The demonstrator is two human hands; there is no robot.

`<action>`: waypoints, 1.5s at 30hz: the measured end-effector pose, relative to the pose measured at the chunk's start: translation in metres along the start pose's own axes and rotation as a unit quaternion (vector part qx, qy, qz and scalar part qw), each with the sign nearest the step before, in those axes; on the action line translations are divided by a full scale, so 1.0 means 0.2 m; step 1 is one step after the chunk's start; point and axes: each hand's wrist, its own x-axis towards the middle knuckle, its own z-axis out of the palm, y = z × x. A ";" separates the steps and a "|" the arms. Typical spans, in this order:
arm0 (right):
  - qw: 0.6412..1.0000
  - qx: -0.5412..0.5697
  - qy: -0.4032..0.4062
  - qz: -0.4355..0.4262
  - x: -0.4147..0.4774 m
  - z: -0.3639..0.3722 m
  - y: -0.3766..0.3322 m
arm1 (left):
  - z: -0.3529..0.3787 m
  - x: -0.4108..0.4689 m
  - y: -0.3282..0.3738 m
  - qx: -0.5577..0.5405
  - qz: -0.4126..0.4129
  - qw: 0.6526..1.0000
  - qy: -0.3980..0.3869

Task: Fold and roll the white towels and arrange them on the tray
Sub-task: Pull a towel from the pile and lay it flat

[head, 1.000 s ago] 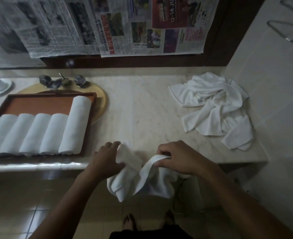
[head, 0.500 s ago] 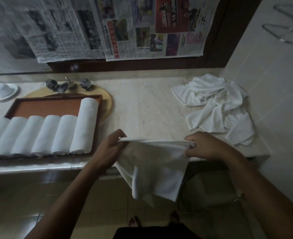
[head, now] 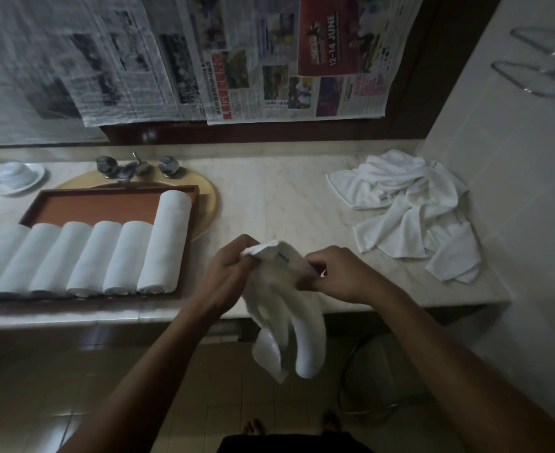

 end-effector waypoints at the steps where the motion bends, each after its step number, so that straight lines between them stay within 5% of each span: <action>1: 1.000 -0.009 0.009 0.001 -0.01 0.01 0.03 | -0.02 0.00 -0.02 0.017 -0.013 1.000 -0.006; 5: 0.997 0.037 0.046 -0.048 -0.02 0.02 -0.04 | 0.01 -0.02 -0.04 0.115 0.019 0.993 0.008; 9: 0.992 0.079 0.069 -0.064 0.01 0.03 -0.13 | 0.05 0.02 0.03 0.066 0.085 0.991 0.083; 12: 0.997 0.060 0.014 -0.035 0.01 -0.01 -0.05 | -0.02 0.03 -0.02 0.007 0.070 0.997 0.022; 17: 0.971 -0.184 -0.143 0.062 -0.02 0.08 0.31 | -0.11 -0.04 -0.25 0.051 -0.018 0.989 -0.134; 20: 0.957 -0.188 -0.178 0.129 -0.09 0.12 0.54 | -0.12 -0.10 -0.43 0.151 -0.066 0.968 -0.190; 25: 0.960 -0.110 -0.181 0.180 -0.17 0.06 0.70 | -0.17 -0.14 -0.61 0.204 -0.106 0.960 -0.156; 35: 0.973 -0.042 0.112 0.197 0.15 -0.19 0.69 | -0.30 0.31 -0.59 0.192 -0.042 0.978 -0.068; 45: 0.964 -0.059 0.213 0.150 0.85 -0.58 0.73 | -0.44 1.14 -0.49 0.236 -0.041 0.969 0.063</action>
